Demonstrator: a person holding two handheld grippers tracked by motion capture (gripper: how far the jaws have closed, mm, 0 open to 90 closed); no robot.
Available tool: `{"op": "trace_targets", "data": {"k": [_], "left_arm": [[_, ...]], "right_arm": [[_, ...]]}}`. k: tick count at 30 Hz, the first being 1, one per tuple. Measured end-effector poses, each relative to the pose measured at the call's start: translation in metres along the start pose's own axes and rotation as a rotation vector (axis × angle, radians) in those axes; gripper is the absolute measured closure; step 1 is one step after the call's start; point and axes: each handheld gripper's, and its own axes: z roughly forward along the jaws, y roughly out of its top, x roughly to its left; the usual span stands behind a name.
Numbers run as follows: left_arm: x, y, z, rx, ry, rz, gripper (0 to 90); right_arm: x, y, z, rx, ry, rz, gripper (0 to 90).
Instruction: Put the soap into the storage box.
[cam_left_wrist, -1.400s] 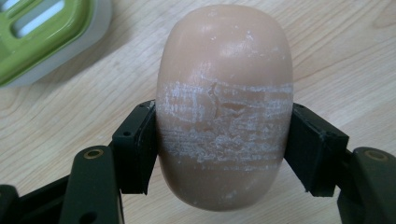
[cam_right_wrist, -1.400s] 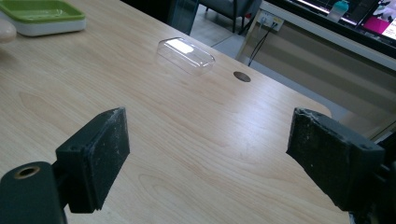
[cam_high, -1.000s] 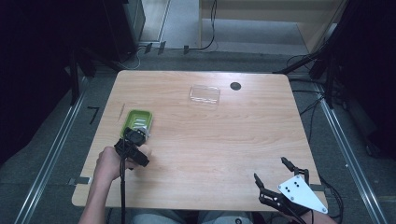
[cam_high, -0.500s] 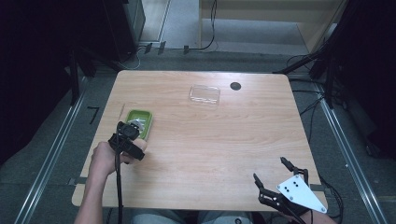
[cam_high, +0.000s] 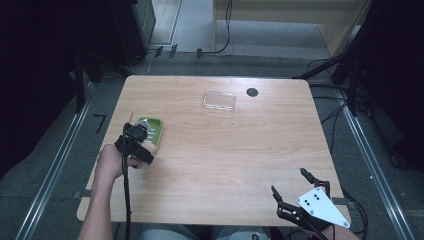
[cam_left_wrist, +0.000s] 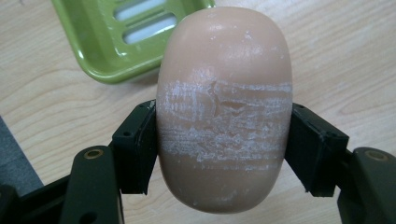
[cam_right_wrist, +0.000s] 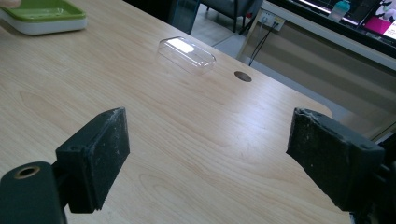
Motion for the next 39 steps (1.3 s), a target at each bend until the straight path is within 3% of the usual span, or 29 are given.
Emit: {"op": "trace_targets", "data": {"k": [24,39], "left_arm": [[0.019,0.019,-0.001,-0.031,-0.018,-0.023,33.7],[0.021,0.029,-0.002,-0.029,-0.013,-0.018,33.7]], "right_arm": [[0.000,0.000,0.000,0.003,0.003,0.003,13.3],[0.000,0.000,0.001,0.004,0.003,0.003,13.3]]}}
